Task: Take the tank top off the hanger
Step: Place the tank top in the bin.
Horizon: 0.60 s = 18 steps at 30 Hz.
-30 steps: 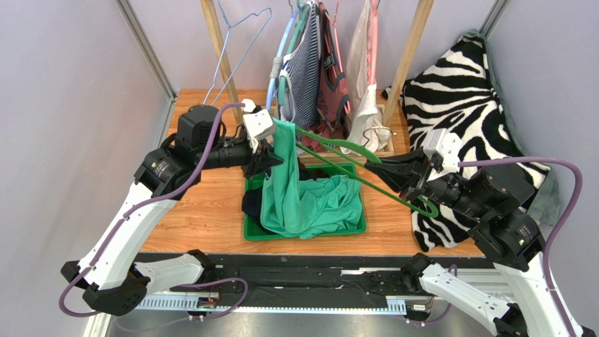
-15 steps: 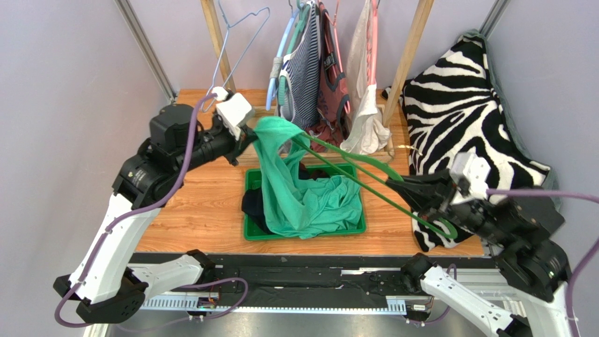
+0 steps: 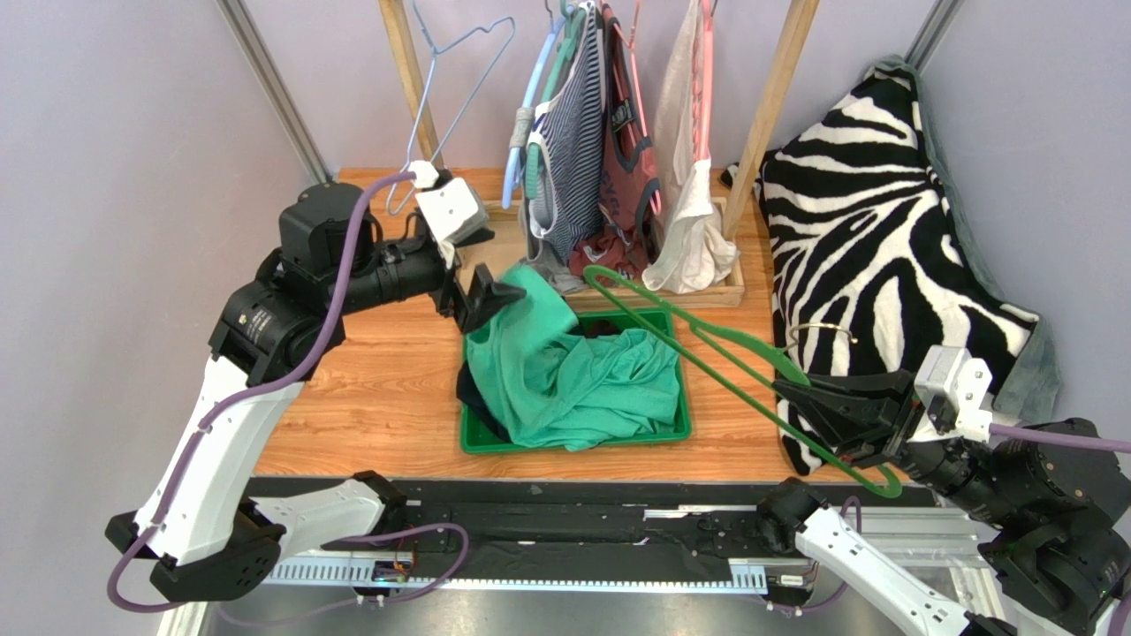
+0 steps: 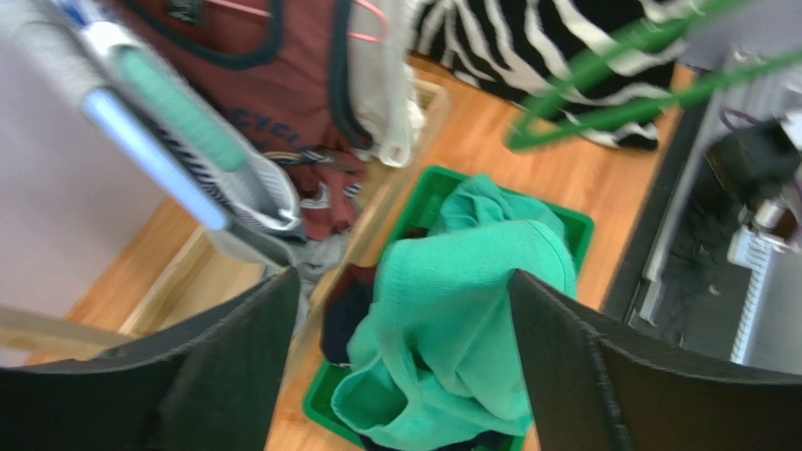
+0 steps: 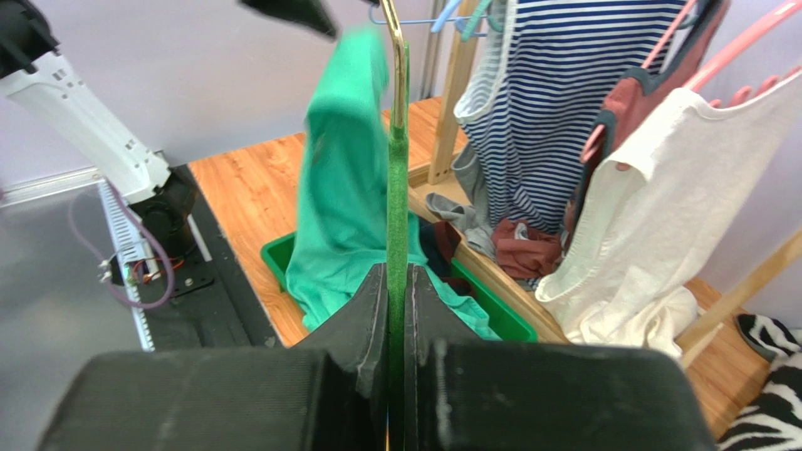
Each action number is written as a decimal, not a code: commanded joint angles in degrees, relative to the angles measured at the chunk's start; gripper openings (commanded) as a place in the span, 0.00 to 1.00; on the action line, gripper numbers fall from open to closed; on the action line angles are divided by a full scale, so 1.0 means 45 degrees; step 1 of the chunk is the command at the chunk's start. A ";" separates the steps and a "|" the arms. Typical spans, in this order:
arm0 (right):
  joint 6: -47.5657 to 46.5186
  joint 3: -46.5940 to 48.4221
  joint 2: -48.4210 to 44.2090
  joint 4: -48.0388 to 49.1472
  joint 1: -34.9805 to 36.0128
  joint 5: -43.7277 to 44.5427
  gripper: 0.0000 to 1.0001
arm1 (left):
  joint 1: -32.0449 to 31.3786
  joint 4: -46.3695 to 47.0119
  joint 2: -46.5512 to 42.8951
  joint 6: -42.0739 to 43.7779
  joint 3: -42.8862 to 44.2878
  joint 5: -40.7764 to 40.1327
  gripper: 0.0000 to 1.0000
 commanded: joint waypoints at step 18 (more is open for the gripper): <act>-0.0483 0.1275 0.5083 0.0635 -0.0032 -0.5731 0.00 | -0.0091 -0.3662 -0.1251 0.3121 0.0323 0.4854 0.98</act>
